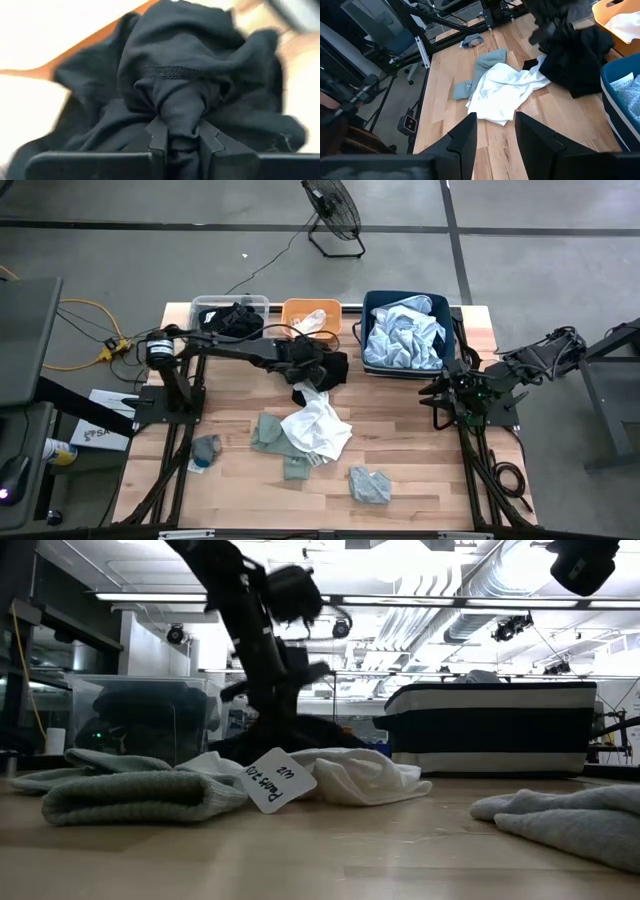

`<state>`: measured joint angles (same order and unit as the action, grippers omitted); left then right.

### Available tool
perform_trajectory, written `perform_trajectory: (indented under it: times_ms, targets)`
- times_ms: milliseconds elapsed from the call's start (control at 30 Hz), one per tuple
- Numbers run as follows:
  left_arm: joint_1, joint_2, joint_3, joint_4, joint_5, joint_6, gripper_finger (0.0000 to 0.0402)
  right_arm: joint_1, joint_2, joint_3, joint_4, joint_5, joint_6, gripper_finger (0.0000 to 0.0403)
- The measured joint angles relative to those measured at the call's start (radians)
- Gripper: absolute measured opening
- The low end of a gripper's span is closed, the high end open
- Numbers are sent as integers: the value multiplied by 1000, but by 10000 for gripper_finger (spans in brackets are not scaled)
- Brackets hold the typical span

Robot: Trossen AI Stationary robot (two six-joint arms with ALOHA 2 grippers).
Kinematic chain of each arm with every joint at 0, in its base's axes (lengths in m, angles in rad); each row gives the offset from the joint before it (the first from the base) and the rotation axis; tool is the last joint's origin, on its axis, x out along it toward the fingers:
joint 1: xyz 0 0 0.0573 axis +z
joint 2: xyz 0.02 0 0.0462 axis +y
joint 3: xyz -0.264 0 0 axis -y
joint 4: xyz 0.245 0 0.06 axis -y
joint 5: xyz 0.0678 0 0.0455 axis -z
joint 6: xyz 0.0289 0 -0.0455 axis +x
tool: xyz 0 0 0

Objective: Pick & Place Cloths
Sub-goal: Put the black underwear into the transparent bin

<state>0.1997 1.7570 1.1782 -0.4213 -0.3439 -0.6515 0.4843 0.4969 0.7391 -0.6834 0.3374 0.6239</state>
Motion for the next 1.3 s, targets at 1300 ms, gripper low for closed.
perform_trajectory:
  times_ms: [1300]
  targets:
    - [-107,-707,2,-407,-454,142,28,0,0,0,0,0,0,124]
